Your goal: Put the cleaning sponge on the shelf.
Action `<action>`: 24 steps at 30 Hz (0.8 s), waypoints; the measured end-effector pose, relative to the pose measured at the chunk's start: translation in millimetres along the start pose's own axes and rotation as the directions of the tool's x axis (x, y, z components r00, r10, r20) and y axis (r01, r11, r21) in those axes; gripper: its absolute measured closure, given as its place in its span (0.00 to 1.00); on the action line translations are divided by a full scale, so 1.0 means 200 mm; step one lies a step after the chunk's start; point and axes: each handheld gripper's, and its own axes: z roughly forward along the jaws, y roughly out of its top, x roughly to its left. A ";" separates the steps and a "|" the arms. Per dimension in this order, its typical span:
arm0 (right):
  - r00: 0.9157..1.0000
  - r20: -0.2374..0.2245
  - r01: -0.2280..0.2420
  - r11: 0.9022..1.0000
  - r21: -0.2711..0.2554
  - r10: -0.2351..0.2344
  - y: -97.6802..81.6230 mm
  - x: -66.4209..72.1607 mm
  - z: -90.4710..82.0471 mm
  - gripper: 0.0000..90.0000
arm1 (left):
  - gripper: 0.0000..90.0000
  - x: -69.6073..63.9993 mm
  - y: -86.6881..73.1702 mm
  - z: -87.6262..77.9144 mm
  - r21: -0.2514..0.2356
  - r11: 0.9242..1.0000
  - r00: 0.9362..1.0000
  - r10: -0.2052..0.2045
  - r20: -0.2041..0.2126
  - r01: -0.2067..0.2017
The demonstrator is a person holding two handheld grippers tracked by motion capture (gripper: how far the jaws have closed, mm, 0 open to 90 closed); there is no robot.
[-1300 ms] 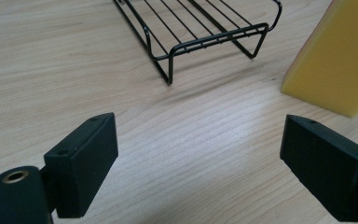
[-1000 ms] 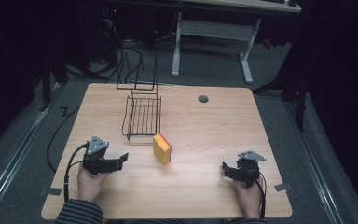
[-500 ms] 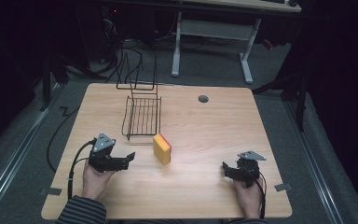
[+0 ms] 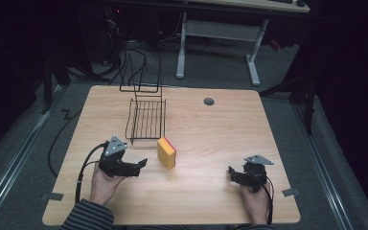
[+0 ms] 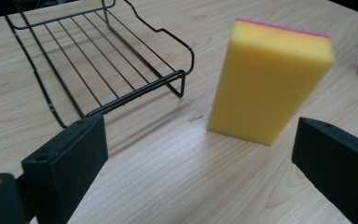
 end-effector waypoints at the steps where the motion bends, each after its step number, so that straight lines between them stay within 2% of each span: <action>1: 1.000 0.000 0.000 1.000 0.000 0.000 0.00 0.00 0.00 0.22 | 0.04 0.00 0.00 0.00 0.002 1.000 1.000 0.004 0.003 -0.004; 7: 1.000 0.000 0.000 1.000 -0.002 0.000 0.00 0.00 0.00 0.22 | 0.02 -0.03 0.03 0.02 0.010 1.000 0.999 0.024 0.024 -0.024; 19: 1.000 0.000 -0.001 1.000 0.000 0.001 0.00 0.00 0.00 0.22 | 0.00 -0.09 0.06 0.08 0.004 0.999 0.997 0.033 0.071 -0.033; 24: 1.000 0.000 0.000 1.000 -0.001 0.000 0.00 0.00 0.00 0.22 | 0.00 -0.13 0.09 0.11 0.009 0.998 0.995 0.061 0.080 -0.062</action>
